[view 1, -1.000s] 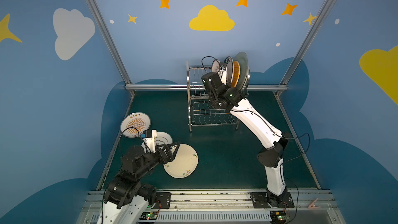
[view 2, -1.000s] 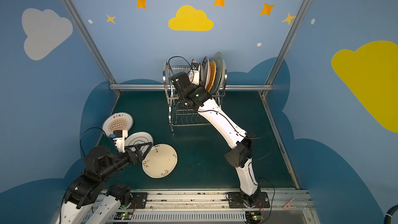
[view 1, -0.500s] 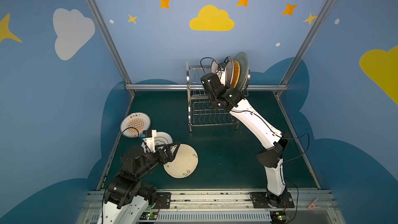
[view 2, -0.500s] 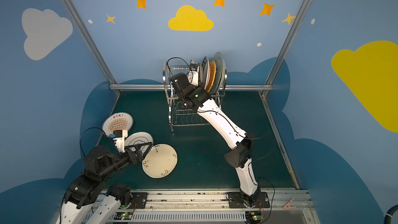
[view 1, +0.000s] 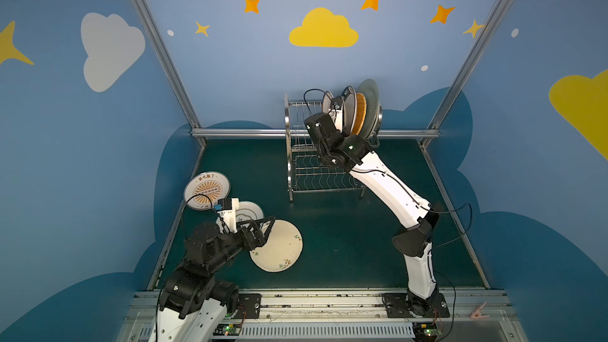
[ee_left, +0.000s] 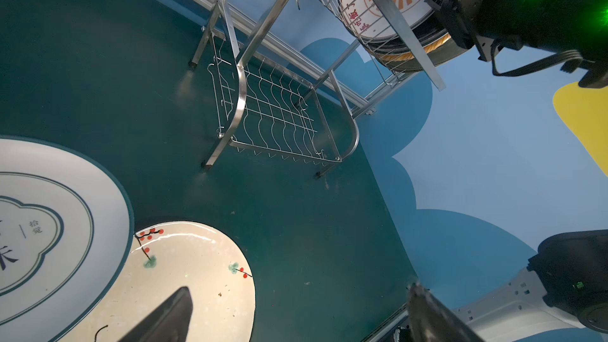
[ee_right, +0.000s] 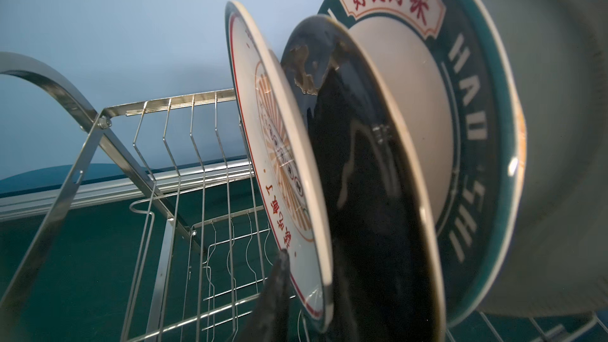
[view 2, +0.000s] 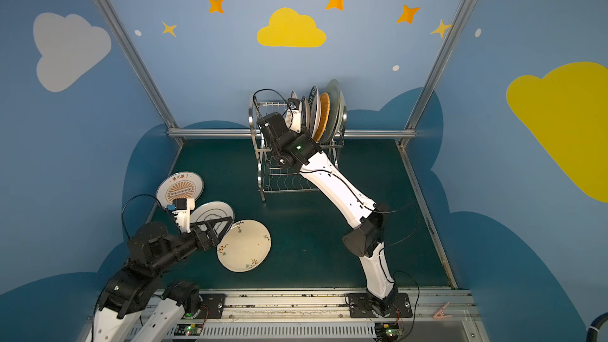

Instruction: Load the plates into the dish rack

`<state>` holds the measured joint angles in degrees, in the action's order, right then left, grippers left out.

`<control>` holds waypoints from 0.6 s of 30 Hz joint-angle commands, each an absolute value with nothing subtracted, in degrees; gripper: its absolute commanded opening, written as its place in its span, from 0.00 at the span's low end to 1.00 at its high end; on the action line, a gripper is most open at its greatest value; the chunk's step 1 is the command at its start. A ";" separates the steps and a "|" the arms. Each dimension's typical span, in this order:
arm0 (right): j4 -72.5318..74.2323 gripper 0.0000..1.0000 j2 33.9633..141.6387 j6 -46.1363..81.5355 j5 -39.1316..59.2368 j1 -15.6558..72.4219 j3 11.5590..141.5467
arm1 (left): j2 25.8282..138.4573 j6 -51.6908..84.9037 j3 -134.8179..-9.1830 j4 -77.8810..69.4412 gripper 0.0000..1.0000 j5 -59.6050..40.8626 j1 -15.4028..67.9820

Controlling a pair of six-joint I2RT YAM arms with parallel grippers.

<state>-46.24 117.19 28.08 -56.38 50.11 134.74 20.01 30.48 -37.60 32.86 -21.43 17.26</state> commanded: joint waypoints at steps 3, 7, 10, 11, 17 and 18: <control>-46.52 0.30 113.92 27.14 -55.56 50.71 135.88 | 19.57 30.33 -37.33 32.08 1.00 -21.71 16.87; -46.49 0.35 113.25 27.15 -55.47 50.80 135.95 | 19.60 30.32 -37.34 32.13 1.00 -21.67 16.86; -46.41 0.36 112.94 27.07 -55.20 50.93 135.79 | 19.77 30.41 -37.38 32.25 1.00 -21.43 16.81; -46.37 0.37 112.78 27.16 -55.15 50.98 135.86 | 19.86 30.37 -37.37 32.34 1.00 -21.45 16.74; -45.99 0.42 111.85 27.06 -54.53 51.37 135.69 | 19.95 30.38 -37.39 32.38 1.00 -21.27 16.74; -45.93 0.42 111.72 27.13 -54.22 51.47 135.55 | 19.95 30.32 -37.36 32.38 1.00 -21.27 16.76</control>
